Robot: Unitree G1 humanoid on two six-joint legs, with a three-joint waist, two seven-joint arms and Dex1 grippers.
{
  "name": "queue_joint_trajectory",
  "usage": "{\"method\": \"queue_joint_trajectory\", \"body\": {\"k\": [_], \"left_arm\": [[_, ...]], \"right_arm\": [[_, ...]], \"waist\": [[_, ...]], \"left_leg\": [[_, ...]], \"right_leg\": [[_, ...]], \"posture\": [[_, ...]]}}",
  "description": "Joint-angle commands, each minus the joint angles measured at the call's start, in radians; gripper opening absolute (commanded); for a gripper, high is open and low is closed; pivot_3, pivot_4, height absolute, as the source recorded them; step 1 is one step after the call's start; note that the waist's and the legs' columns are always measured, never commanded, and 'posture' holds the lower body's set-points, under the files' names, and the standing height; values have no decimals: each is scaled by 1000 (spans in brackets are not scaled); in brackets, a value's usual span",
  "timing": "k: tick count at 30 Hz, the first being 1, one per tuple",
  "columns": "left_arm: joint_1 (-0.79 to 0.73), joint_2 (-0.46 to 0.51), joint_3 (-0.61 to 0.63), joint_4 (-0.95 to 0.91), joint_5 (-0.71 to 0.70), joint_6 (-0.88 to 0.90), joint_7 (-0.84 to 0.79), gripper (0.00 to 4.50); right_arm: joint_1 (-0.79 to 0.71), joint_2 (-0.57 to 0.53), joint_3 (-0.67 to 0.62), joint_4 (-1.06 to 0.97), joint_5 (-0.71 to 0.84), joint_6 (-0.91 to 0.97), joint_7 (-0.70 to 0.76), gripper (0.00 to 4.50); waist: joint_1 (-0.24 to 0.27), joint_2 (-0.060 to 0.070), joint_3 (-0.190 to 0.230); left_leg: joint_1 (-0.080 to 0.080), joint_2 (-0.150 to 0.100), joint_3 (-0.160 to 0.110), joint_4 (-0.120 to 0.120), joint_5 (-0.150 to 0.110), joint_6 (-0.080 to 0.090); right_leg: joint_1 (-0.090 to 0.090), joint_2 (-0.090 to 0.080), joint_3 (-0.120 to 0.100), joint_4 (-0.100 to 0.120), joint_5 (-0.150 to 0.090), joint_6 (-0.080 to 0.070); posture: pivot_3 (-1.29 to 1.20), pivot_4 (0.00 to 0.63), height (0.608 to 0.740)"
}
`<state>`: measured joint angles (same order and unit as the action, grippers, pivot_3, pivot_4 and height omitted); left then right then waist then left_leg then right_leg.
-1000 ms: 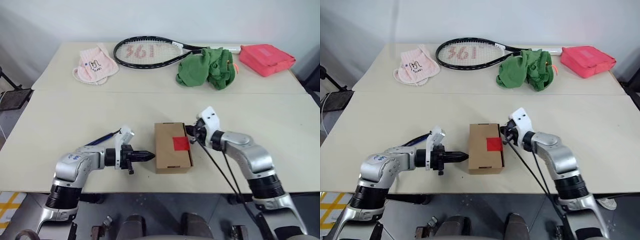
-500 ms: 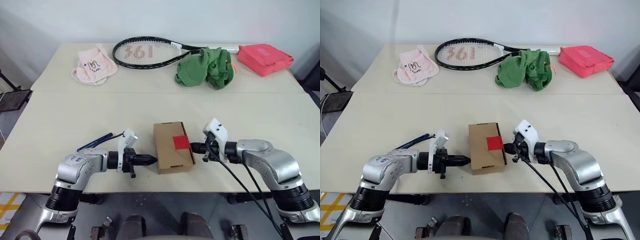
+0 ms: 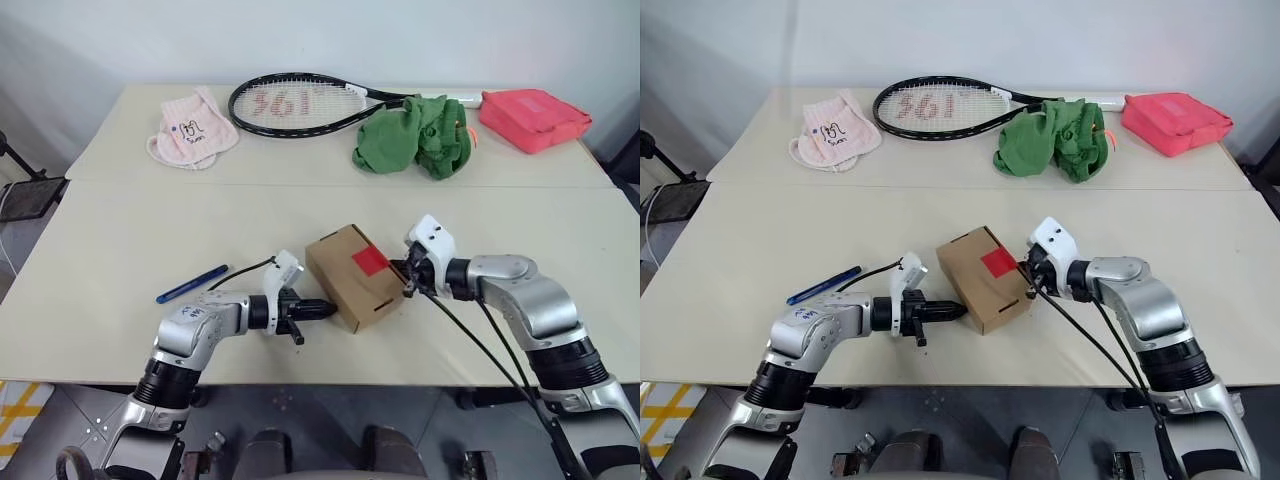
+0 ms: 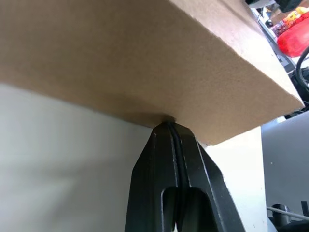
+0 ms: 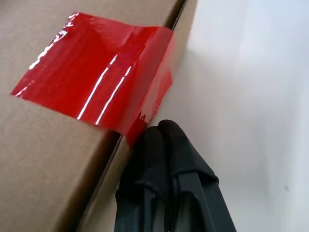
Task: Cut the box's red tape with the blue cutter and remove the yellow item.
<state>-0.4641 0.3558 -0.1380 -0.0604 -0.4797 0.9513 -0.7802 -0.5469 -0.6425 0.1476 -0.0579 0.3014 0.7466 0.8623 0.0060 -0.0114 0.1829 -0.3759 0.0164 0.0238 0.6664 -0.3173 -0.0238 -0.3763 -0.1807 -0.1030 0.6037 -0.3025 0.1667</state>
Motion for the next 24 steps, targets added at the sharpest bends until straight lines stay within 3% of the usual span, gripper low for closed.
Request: {"method": "queue_joint_trajectory", "body": {"k": [1,13,17,24], "left_arm": [[-30,-17,-25,-12,-16,-9,-20,18],[-52,-41,-68,-11,-9,-19,-29,18],[-31,32,-30,-55,-16,-15,-45,18],[83,302,146,-144,-79,-101,-210,18]], "right_arm": [[29,-26,-3,-39,25,-3,53,0],[34,-36,-44,45,-12,-103,50,0],[52,-57,-71,15,1,-85,54,0],[151,-135,-256,-19,81,-156,101,0]], "waist": [[1,0,0],[1,0,0],[0,0,0],[-5,0,0]], "left_leg": [[0,0,0,0,0,0],[0,0,1,0,0,0],[0,0,0,0,0,0],[0,0,1,-2,0,0]], "right_leg": [[0,0,0,0,0,0],[1,0,0,-2,0,0],[1,0,0,-2,0,0],[0,0,0,-4,0,0]], "posture": [[0,150,740],[0,150,740],[0,150,740],[0,150,740]]}}
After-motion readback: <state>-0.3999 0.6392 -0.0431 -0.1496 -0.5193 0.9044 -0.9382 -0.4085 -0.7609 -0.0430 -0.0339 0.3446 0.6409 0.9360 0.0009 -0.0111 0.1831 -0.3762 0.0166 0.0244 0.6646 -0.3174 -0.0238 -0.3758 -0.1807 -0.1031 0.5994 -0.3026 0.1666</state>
